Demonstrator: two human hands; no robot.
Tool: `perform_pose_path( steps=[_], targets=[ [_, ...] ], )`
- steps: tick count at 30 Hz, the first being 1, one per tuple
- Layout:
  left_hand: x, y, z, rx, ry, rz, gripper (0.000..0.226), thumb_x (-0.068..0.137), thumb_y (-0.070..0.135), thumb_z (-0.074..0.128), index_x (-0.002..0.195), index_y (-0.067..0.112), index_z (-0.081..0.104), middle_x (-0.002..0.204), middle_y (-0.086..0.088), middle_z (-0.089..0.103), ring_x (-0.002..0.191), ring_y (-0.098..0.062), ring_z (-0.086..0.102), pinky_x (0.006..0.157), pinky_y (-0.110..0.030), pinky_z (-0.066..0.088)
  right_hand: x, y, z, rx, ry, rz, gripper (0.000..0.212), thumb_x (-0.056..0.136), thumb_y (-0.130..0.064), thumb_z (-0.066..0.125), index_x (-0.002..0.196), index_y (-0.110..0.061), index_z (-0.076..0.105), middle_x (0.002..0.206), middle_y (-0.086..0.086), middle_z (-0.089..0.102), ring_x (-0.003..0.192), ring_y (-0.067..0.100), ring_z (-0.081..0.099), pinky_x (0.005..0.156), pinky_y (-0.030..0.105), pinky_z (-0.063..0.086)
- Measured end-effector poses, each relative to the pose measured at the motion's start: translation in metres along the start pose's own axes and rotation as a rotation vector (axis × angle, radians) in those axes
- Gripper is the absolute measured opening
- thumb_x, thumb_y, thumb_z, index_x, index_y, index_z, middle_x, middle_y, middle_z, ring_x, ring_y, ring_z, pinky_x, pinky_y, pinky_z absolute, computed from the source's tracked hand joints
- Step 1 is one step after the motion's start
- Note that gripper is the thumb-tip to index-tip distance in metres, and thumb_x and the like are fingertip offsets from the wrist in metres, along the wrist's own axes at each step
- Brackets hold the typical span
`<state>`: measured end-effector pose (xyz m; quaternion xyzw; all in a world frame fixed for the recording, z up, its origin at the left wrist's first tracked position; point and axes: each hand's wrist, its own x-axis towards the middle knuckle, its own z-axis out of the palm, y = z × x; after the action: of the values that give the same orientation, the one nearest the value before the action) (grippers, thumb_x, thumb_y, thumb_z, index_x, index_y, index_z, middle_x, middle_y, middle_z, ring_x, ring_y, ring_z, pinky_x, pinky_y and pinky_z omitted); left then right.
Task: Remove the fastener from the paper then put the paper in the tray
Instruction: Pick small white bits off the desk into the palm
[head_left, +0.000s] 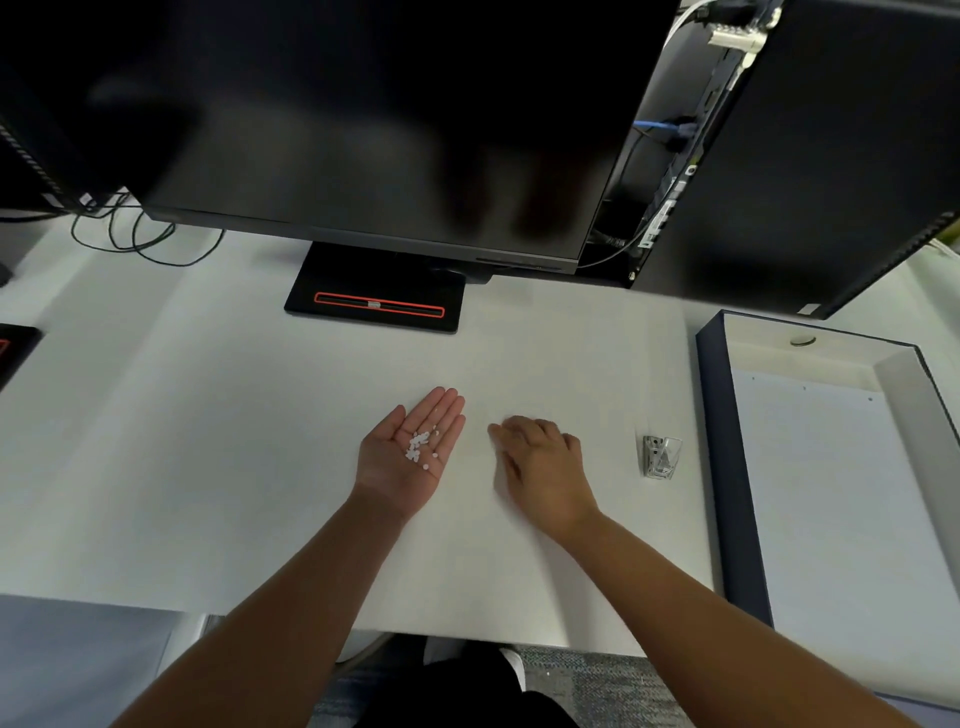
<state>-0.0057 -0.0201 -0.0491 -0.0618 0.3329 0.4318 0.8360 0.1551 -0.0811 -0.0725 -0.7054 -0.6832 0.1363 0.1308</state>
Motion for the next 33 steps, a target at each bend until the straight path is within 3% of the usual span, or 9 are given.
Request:
perform_pose_path(
  steps=[5,8,11,13,15,19,24,28,33],
  targets=[
    [0.004,-0.007,0.007,0.012,0.015,-0.003,0.048,0.102,0.023,0.028,0.108,-0.009,0.064,0.111,-0.024,0.068,0.110,-0.032,0.060,0.097,-0.041,0.044,0.018,-0.001,-0.036,0.853,-0.237,0.435,0.038,0.090,-0.001,0.040,0.104,-0.021,0.070,0.118,-0.007,0.065,0.111,0.006,0.056,0.106,0.033,0.039],
    [0.007,-0.011,0.011,0.018,0.022,-0.005,0.050,0.102,0.024,0.029,0.106,-0.009,0.066,0.112,-0.023,0.068,0.109,-0.032,0.061,0.093,-0.040,0.046,0.018,-0.008,-0.060,1.066,-0.280,0.511,0.032,0.090,0.001,0.043,0.101,-0.012,0.071,0.104,-0.004,0.068,0.091,-0.001,0.055,0.081,0.014,0.040],
    [0.008,-0.017,0.017,0.049,0.029,-0.009,0.047,0.102,0.025,0.029,0.112,-0.007,0.062,0.112,-0.022,0.068,0.111,-0.030,0.060,0.088,-0.037,0.049,0.017,-0.014,-0.066,1.126,-0.292,0.487,0.025,0.089,-0.004,0.050,0.095,-0.014,0.072,0.092,-0.009,0.069,0.082,-0.002,0.059,0.069,0.010,0.040],
    [0.010,-0.022,0.021,0.085,0.039,-0.010,0.046,0.102,0.025,0.029,0.113,-0.005,0.062,0.112,-0.019,0.068,0.112,-0.028,0.060,0.081,-0.032,0.051,0.017,-0.021,-0.059,1.133,-0.250,0.460,0.020,0.087,-0.004,0.055,0.089,-0.012,0.074,0.090,-0.006,0.073,0.081,-0.003,0.064,0.074,0.008,0.044],
    [0.011,-0.026,0.024,0.136,0.046,-0.018,0.046,0.102,0.025,0.027,0.114,-0.002,0.062,0.113,-0.016,0.068,0.109,-0.024,0.061,0.075,-0.025,0.053,0.016,-0.026,-0.048,1.094,-0.172,0.439,0.020,0.084,-0.003,0.058,0.082,-0.014,0.075,0.089,0.000,0.074,0.084,0.008,0.066,0.082,0.020,0.047],
    [0.014,-0.031,0.024,0.143,0.042,-0.039,0.046,0.102,0.025,0.026,0.115,-0.001,0.061,0.116,-0.015,0.067,0.109,-0.023,0.061,0.093,-0.022,0.042,0.018,-0.030,-0.035,0.966,-0.031,0.475,0.021,0.080,-0.006,0.060,0.072,-0.020,0.074,0.080,-0.001,0.073,0.078,0.015,0.065,0.079,0.031,0.050],
    [0.017,-0.029,0.026,0.123,0.046,-0.038,0.046,0.101,0.026,0.028,0.116,0.000,0.063,0.118,-0.015,0.066,0.110,-0.022,0.061,0.090,-0.024,0.049,0.025,-0.027,-0.031,0.890,0.027,0.438,0.010,0.074,-0.009,0.066,0.065,-0.013,0.064,0.059,-0.003,0.056,0.058,0.011,0.045,0.061,0.029,0.038],
    [0.018,-0.028,0.030,0.124,0.050,-0.024,0.045,0.102,0.025,0.027,0.119,0.000,0.060,0.118,-0.015,0.066,0.107,-0.022,0.063,0.068,-0.023,0.056,0.025,-0.025,-0.039,0.933,0.025,0.381,0.024,0.082,-0.007,0.058,0.075,-0.026,0.072,0.080,0.003,0.071,0.071,0.016,0.058,0.070,0.026,0.045],
    [0.023,-0.017,0.028,0.027,0.037,0.011,0.047,0.102,0.024,0.027,0.113,-0.007,0.061,0.113,-0.022,0.068,0.111,-0.031,0.060,0.096,-0.038,0.046,0.026,0.012,-0.035,0.708,0.153,0.406,0.029,0.088,0.000,0.048,0.104,-0.013,0.068,0.105,0.006,0.066,0.089,0.017,0.057,0.082,0.023,0.044]
  ],
)
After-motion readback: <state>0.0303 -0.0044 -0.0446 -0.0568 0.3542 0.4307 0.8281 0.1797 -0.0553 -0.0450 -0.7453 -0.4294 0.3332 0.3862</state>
